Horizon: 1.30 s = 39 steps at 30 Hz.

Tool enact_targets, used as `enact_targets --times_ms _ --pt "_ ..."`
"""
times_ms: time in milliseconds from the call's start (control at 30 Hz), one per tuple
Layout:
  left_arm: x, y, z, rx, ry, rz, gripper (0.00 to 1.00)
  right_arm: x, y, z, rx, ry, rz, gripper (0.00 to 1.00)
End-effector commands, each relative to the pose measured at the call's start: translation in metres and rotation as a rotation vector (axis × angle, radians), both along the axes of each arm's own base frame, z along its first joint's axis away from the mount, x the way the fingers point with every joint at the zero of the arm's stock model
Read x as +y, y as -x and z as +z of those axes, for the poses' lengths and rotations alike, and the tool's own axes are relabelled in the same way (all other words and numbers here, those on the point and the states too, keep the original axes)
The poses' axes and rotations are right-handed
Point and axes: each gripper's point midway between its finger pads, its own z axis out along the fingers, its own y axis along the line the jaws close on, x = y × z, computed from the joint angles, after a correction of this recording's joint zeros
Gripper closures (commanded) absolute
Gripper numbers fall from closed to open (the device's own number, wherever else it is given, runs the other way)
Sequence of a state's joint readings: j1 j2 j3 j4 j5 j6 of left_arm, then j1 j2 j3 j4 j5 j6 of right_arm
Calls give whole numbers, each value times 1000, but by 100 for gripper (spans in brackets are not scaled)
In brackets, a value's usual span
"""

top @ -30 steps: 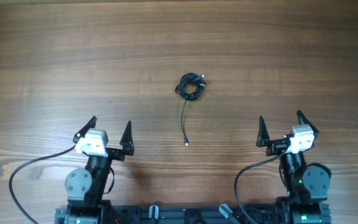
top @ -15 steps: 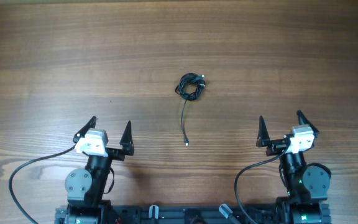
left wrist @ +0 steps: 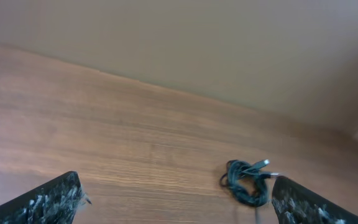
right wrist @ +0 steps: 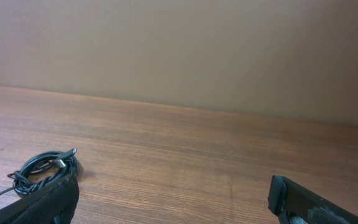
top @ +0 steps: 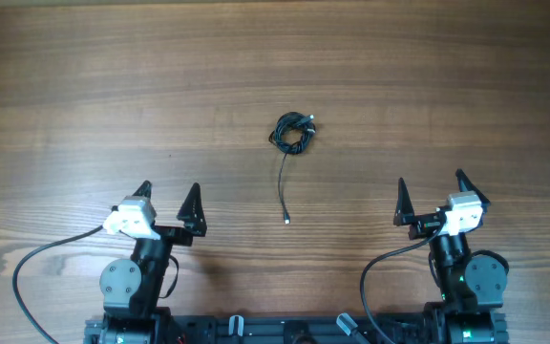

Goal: Untangle cables
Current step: 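Move the left gripper forward over the coiled black cable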

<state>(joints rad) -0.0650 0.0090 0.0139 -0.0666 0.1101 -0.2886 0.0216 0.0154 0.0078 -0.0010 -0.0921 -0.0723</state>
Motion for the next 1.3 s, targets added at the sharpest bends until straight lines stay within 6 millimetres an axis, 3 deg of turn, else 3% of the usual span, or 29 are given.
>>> enact_targets --times_ms 0,500,933,1267 --pt "-2 0 -4 30 114 -1 0 -3 0 3 -14 6 -18 0" --pt "-1 9 3 190 95 7 0 -3 0 3 -14 6 -18 0" --pt "-7 -5 4 377 88 -9 0 -3 0 3 -14 6 -18 0" --pt "-12 -5 38 526 88 -32 0 -3 0 3 -14 6 -18 0"
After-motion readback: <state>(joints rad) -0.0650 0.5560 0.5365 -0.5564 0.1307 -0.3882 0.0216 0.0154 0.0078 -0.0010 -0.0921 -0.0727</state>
